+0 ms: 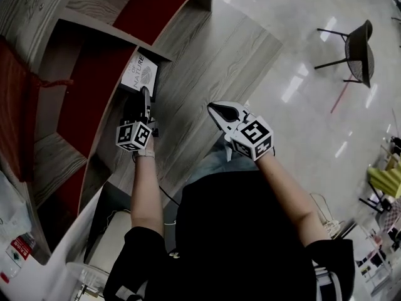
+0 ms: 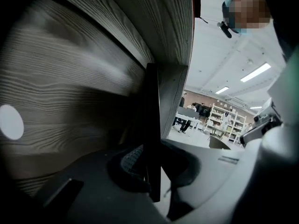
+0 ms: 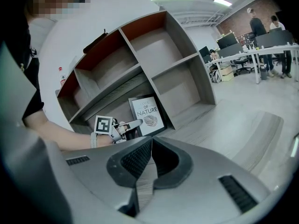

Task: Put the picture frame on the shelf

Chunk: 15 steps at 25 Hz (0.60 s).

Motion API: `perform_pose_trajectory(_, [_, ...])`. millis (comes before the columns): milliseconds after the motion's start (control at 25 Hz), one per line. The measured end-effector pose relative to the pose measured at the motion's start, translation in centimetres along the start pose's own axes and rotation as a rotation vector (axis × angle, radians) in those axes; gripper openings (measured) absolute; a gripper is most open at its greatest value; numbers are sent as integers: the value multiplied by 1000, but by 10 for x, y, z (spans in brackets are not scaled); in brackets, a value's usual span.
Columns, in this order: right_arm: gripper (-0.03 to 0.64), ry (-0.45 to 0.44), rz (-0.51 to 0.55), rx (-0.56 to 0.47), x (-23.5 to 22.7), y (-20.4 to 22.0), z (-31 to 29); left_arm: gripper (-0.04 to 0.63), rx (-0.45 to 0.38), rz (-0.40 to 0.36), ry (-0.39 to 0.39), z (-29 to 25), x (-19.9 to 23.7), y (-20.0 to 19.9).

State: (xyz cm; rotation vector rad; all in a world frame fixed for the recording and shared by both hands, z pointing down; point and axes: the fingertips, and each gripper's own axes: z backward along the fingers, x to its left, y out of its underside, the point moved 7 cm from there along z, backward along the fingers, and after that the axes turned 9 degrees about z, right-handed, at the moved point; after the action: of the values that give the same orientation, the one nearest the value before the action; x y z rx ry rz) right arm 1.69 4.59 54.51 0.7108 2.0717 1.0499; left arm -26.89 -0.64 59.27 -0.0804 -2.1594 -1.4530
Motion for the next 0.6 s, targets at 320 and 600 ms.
perform_pose_trajectory(320, [-2,-1,-12,16,8,5,-1,58,-28,-1,26,-7,20,8])
perform_pose_trajectory(600, [-2,-12,-11,26,14,11,-1,58,27,-18,-19,-22,31,21])
